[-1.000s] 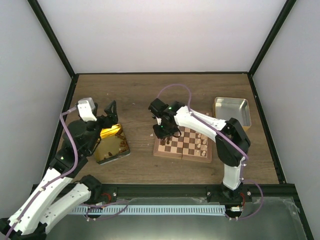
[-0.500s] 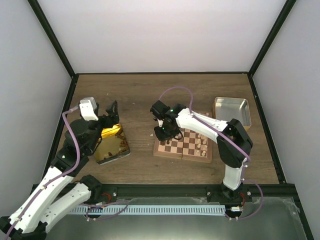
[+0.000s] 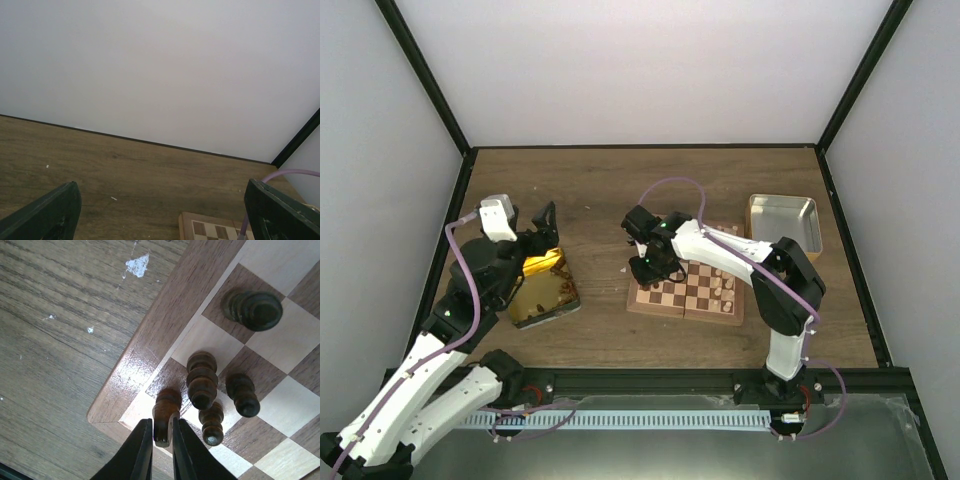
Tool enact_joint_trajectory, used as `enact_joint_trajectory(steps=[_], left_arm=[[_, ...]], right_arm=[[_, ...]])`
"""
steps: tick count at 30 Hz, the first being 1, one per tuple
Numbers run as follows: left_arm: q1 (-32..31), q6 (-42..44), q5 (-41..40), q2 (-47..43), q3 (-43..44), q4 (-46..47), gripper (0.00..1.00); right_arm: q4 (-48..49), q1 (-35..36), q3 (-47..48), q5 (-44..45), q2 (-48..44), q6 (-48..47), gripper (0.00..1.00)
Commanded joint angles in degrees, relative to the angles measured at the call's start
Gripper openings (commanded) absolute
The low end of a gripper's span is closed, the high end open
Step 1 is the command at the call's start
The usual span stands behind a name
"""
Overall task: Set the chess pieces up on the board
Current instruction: Place the chess piece on the chessboard.
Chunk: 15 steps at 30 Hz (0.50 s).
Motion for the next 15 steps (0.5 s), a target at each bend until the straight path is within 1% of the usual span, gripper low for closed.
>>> enact_joint_trajectory(steps=[1,10,15], left_arm=[[0.1,0.7,0.2,-0.2,-0.4,0.7,0.91],[0.1,0.7,0.2,-0.3,-0.3,0.7,0.91],[0.1,0.7,0.3,-0.2,-0.3,0.8,0.91]], right_arm=[[1.4,0.4,-0.1,0.6,0.5,-0.1,0.13],[2.7,0.4,-1.1,1.7,0.2,-0.2,0.12],[2.4,0.4,-1.7,0.1,-0.5,-0.2,0.22]])
